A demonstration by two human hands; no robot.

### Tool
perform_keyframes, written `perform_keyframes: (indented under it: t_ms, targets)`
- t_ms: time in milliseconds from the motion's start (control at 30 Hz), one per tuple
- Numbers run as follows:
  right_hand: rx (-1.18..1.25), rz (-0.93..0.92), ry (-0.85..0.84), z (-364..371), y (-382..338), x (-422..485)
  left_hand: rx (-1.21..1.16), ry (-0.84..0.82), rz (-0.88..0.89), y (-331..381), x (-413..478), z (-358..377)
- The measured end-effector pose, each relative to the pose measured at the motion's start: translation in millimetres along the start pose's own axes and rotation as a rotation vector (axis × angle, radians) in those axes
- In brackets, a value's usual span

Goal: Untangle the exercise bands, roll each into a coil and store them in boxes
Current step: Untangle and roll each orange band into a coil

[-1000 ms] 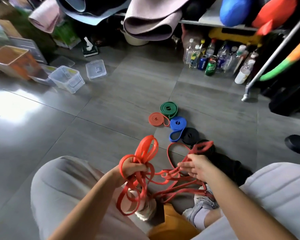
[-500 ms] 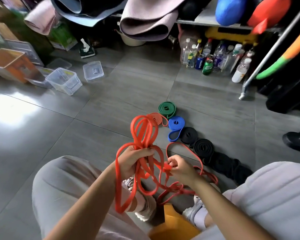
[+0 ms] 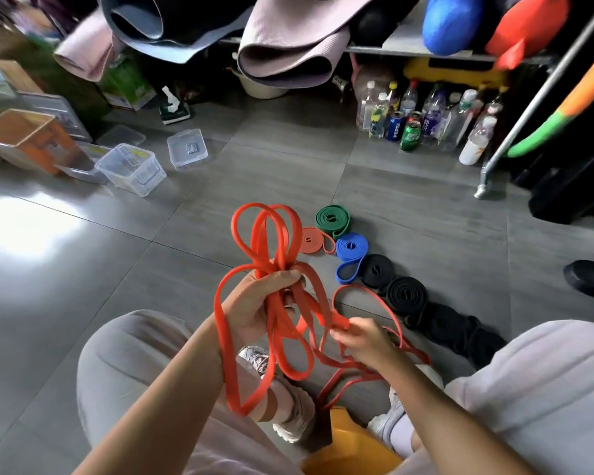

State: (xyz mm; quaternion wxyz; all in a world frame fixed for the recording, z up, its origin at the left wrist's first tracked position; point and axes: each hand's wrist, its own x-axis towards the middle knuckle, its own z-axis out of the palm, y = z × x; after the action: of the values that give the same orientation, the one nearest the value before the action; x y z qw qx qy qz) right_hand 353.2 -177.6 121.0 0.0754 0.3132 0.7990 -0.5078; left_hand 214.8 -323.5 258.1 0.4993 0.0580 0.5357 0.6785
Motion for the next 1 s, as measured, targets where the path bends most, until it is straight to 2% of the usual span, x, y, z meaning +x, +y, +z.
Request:
perform_keyframes:
  t_ms: [100,167,267,400,500,533,633,733,800,900,1000]
  targets:
    - [0.123,0.132,0.027,-5,-4,0,0.076,0.161,0.073,2,9,-7]
    - [0.020,0.197,0.067,-17,-6,-6,0.073,0.263,0.095,-2,17,-13]
    - [-0.281,0.064,0.104,-33,-9,-16,0.038,0.352,0.101,-16,27,-15]
    - [-0.188,-0.072,0.030,-50,-27,-22,0.136,0.452,0.022,-39,37,-14]
    - [-0.465,-0.070,0.071,-72,-34,-26,0.185,0.489,-0.003,-50,42,-14]
    - [-0.417,-0.099,0.021,-76,-36,-29,0.177,0.482,-0.008,-52,43,-13]
    - [0.114,-0.191,-0.138,-81,-44,-35,0.183,0.423,-0.045,-57,46,-7]
    - [0.295,-0.170,-0.101,-85,-53,-37,0.221,0.388,-0.081,-59,48,-4]
    - [0.541,-0.180,-0.082,-90,-56,-39,0.219,0.373,-0.085,-60,48,-5]
    - [0.927,-0.169,-0.041,-100,-59,-45,0.202,0.414,-0.081,-65,49,-13]
    - [1.111,-0.172,-0.017,-111,-58,-50,0.254,0.482,-0.076,-71,53,-25]
